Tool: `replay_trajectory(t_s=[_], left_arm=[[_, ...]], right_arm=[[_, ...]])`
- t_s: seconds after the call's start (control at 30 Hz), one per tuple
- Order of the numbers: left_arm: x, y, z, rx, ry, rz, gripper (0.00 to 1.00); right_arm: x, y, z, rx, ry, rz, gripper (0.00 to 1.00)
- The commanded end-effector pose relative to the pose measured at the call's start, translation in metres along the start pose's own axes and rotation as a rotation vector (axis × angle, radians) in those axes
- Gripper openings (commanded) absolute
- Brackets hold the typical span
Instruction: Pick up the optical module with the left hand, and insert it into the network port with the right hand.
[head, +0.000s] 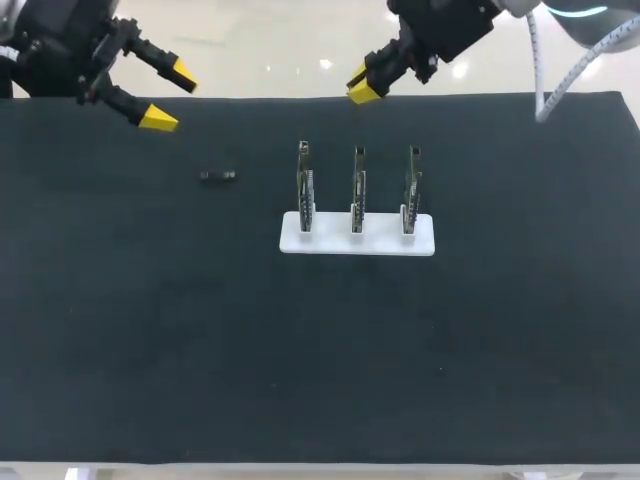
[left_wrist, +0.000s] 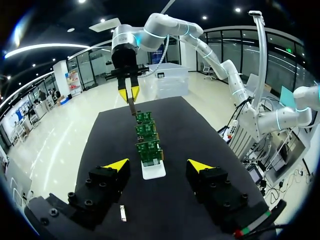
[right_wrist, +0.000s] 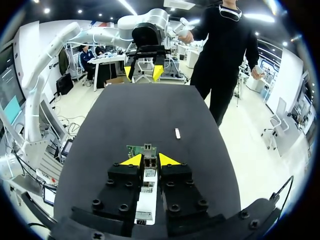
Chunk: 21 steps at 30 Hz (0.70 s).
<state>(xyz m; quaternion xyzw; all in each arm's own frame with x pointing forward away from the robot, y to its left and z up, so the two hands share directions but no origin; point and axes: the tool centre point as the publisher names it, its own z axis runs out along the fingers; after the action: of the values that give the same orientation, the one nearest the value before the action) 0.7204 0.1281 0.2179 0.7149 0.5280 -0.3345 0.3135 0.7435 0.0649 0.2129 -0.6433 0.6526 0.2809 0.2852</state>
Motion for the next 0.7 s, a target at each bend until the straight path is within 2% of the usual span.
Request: replay_trajectory(t_s=[0.03,0.7], left_arm=[[0.000,0.001,0.000,0.002,0.003,-0.001,1.00],[0.000,0.001,0.000,0.002,0.003,-0.001,1.00]], right_arm=[[0.008,0.003,0.001,0.001,-0.011,-0.009,0.00],[0.022,0.007,0.010,-0.006,-0.030,-0.015,0.00]])
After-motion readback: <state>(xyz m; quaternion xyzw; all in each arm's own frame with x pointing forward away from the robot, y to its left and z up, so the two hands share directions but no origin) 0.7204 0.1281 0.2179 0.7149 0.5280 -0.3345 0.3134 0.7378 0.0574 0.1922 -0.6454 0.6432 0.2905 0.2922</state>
